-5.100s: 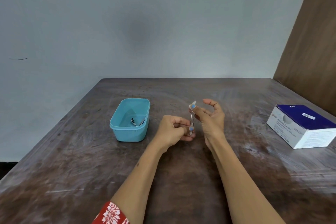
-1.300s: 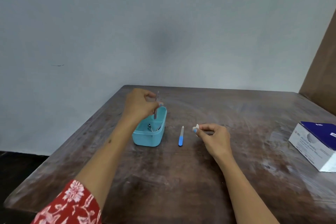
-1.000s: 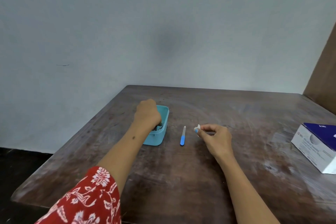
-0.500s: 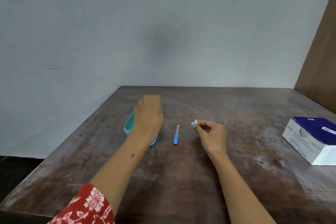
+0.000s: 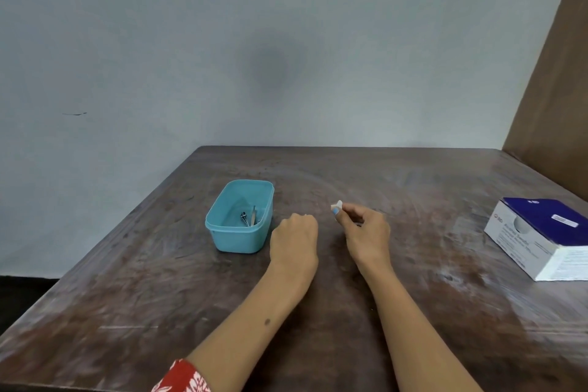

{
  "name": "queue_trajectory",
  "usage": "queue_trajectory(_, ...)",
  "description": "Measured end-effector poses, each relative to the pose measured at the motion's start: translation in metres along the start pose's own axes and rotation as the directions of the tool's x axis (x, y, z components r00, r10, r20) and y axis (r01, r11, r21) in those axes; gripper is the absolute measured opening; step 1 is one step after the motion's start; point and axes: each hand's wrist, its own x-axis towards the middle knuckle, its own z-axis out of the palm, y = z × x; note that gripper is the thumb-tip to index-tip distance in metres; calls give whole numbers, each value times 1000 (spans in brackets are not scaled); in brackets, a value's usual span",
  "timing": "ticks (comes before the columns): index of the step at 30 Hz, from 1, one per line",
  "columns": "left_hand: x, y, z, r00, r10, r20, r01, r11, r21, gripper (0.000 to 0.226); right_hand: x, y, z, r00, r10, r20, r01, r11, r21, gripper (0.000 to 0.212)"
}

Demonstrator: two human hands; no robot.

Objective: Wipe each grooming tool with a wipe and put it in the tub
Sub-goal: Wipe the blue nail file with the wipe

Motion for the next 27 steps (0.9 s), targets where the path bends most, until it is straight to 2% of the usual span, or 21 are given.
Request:
queue_trajectory(4, 7, 0, -2, 1000, 1, -5, -2, 999, -49, 20, 3, 3, 1, 999, 15, -36, -14, 999, 31, 20)
queue_trajectory(7, 17, -4, 6, 990, -38, -137, -3, 958, -285, 8, 8, 6, 3, 996, 35, -86, -34, 999, 6, 22)
queue_trajectory(9, 27, -6, 16, 973, -116, -199, -16, 826, -563, 12, 14, 10, 6, 989, 66, -129, -67, 998, -4, 24)
queue_trajectory(11, 32, -5, 26, 968, -186, -167, -18, 614, -789, 22, 18, 13, 8, 985, 88, -149, -89, 996, 4, 24)
queue_trajectory(14, 37, -7, 35, 961, -271, -55, 32, 308, -951, 26, 23, 12, 11, 981, 125, -148, -110, 989, 103, 23)
queue_trajectory(16, 38, -9, 37, 962, -272, 2, 54, 183, -982, 25, 25, 9, 11, 981, 141, -134, -118, 979, 168, 22)
queue_trajectory(18, 37, -11, 38, 966, -257, 16, 53, 139, -989, 24, 24, 6, 11, 984, 139, -108, -114, 970, 216, 18)
queue_trajectory(21, 35, -12, 40, 975, -222, 5, 38, 142, -989, 26, 19, 2, 8, 991, 117, -68, -94, 958, 270, 14)
queue_trajectory(24, 34, -11, 41, 982, -187, 2, 33, 161, -986, 27, 15, 0, 6, 995, 86, -58, -66, 956, 284, 20)
queue_trajectory(27, 32, -11, 41, 986, -161, 35, 54, 114, -992, 27, 11, -2, 9, 996, 85, -7, -79, 947, 311, 17)
